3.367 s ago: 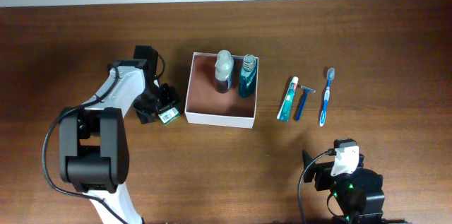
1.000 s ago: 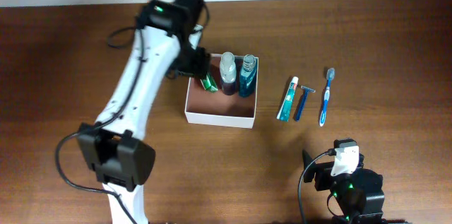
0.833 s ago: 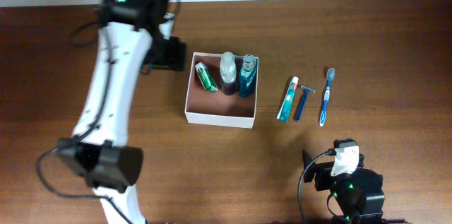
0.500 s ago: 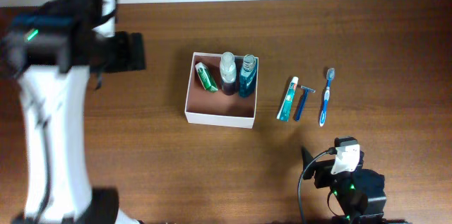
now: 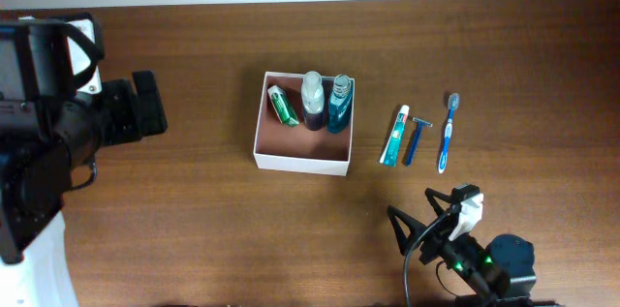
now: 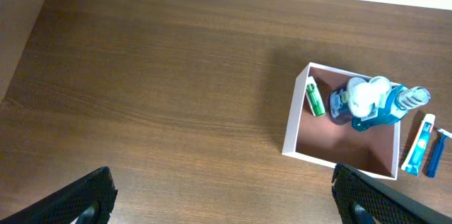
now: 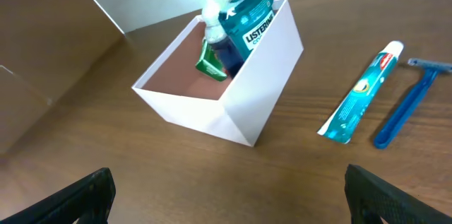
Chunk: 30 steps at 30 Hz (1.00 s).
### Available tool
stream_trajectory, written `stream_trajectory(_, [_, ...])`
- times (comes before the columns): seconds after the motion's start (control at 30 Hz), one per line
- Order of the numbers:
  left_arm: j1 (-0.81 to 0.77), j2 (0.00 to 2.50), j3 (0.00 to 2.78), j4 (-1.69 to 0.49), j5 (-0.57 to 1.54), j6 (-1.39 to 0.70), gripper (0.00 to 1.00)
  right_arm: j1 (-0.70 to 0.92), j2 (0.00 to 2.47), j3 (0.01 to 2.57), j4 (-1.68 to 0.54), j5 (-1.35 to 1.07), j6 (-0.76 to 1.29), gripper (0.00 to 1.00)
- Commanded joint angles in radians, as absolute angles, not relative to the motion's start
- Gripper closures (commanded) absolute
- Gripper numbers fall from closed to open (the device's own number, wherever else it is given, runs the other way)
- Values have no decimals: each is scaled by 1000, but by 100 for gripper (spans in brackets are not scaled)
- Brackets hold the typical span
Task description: Pack container
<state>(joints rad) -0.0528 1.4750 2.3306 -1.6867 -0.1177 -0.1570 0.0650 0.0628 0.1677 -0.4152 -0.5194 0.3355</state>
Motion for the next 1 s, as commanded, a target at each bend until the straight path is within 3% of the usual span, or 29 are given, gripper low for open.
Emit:
stream_trajectory(0.0, [-49,1459,2337,-1687,-132,-155,0,59,114,264,-419,-509,376,1])
stream_trajectory(0.27, [-49,1458,2337,-1687,-132,-155,1,59,498,591,-492,-389,306,1])
stream_trajectory(0.5, [-49,1458,2337,-1687,-132,-155,1,60,1018,1017,-787,-253,266,1])
stream_trajectory(0.63, [-49,1458,2337,-1687,-132,-155,1,94,1290,1232,-904,-307,266,2])
stream_trajectory(0.8, [-49,1458,2337,-1687,-132,-155,1,135,1526,1313,-857,-324,223,1])
stream_trajectory(0.97, [-49,1458,2337,-1687,-132,-155,1,154,1693,1313,-838,-195,369,0])
